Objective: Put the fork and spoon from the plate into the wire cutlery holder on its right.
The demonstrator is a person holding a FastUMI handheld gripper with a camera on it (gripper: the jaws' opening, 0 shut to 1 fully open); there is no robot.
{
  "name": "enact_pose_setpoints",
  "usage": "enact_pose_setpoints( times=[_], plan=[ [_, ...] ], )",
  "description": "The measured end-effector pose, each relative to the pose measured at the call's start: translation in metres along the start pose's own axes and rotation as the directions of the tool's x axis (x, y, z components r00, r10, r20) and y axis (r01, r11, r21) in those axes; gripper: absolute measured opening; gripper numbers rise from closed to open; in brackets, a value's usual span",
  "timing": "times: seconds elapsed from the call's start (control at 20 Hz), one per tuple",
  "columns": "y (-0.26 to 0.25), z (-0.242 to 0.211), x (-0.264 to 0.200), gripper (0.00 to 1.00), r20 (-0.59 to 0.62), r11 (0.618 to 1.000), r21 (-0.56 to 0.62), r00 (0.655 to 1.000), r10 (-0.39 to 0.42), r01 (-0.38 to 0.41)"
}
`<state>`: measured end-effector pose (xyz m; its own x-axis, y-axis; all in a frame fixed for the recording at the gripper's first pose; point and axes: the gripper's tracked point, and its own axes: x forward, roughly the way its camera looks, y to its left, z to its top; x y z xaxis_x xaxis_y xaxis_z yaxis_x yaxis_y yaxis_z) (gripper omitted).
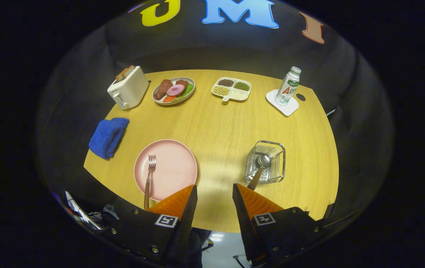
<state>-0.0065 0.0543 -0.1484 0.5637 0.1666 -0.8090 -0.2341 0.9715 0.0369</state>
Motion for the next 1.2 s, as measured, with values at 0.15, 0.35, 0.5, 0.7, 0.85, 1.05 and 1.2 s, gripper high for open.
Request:
enact_pose_setpoints(
  times=[0.15, 0.35, 0.5, 0.7, 0.85, 1.05, 1.2],
  plan=[
    [0.031, -0.008, 0.015, 0.59, -0.029, 0.998, -0.035, 0.999, 0.043, -0.044],
    [0.075, -0.019, 0.038, 0.6, -0.078, 0.99, -0.086, 0.992, 0.102, -0.109],
    [0.106, -0.03, 0.058, 0.59, -0.11, 0.982, -0.118, 0.985, 0.136, -0.148],
    [0.133, -0.046, 0.086, 0.6, -0.152, 0.973, -0.161, 0.978, 0.142, -0.166],
    [0.144, -0.053, 0.103, 0.6, -0.161, 0.969, -0.185, 0.978, 0.132, -0.161],
    [0.151, -0.057, 0.121, 0.54, -0.182, 0.971, -0.182, 0.976, 0.121, -0.154],
    [0.155, -0.064, 0.127, 0.54, -0.206, 0.974, -0.159, 0.97, 0.128, -0.163]
  ],
)
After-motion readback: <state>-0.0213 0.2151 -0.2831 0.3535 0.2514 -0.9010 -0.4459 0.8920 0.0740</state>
